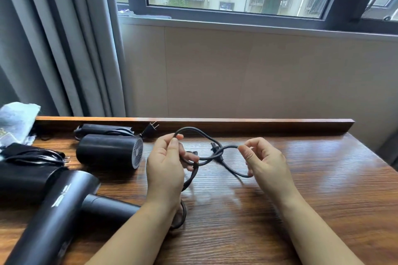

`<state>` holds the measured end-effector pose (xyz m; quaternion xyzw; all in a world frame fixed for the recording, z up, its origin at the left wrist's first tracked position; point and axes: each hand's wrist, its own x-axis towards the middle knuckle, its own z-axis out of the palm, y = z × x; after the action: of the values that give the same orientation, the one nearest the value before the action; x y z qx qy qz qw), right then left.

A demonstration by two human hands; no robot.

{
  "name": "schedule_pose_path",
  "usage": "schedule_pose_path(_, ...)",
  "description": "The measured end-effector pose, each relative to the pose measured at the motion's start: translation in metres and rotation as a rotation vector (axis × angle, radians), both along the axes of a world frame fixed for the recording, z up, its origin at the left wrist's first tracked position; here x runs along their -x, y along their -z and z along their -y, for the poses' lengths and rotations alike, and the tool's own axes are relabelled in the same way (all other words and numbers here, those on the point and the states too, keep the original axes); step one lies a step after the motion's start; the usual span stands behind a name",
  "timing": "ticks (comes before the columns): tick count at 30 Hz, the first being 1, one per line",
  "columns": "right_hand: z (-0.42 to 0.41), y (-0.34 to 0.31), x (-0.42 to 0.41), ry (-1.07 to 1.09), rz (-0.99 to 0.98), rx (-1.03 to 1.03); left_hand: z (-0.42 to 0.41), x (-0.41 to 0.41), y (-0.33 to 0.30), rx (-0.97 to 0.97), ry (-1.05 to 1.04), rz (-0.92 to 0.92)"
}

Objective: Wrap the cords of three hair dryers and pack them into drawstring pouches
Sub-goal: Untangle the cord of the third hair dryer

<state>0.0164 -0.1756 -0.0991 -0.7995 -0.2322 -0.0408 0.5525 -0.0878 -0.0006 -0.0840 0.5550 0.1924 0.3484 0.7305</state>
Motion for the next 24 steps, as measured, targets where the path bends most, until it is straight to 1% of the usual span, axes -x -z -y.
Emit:
schedule_pose_path(5,0.003,-0.003,0.002,-0.005,0.067,0.128,-0.004,-0.001,-0.002,-0.019,-0.073,0.025)
schedule_pose_path(7,0.004,-0.001,-0.001,-0.021,0.080,0.239,-0.009,0.000,-0.007,-0.006,-0.131,0.064)
schedule_pose_path(9,0.003,0.006,-0.007,0.015,0.115,0.383,-0.017,0.001,-0.013,0.043,-0.183,0.100)
schedule_pose_path(11,0.002,0.014,-0.013,0.089,0.170,0.411,-0.021,0.002,-0.015,0.093,-0.200,0.117)
schedule_pose_path(13,0.002,0.019,-0.017,0.148,0.114,0.358,-0.020,0.003,-0.014,0.111,-0.193,0.118)
schedule_pose_path(15,0.003,0.021,-0.020,0.173,-0.022,0.274,-0.017,0.003,-0.012,0.067,-0.174,0.097)
schedule_pose_path(16,0.002,0.022,-0.020,0.171,-0.094,0.187,-0.016,0.003,-0.011,0.022,-0.157,0.083)
schedule_pose_path(18,0.001,0.016,-0.017,0.136,-0.180,-0.068,-0.013,0.003,-0.012,-0.076,-0.118,0.057)
schedule_pose_path(19,0.001,0.012,-0.014,0.114,-0.186,-0.182,-0.011,0.004,-0.012,-0.121,-0.100,0.043)
schedule_pose_path(20,0.001,0.006,-0.010,0.101,-0.171,-0.254,-0.009,0.006,-0.013,-0.165,-0.085,0.030)
schedule_pose_path(22,0.002,-0.001,-0.004,0.095,-0.121,-0.291,-0.004,0.009,-0.013,-0.248,-0.056,0.016)
schedule_pose_path(24,0.003,-0.003,-0.001,0.089,-0.142,-0.278,-0.001,0.011,-0.011,-0.319,-0.041,0.005)
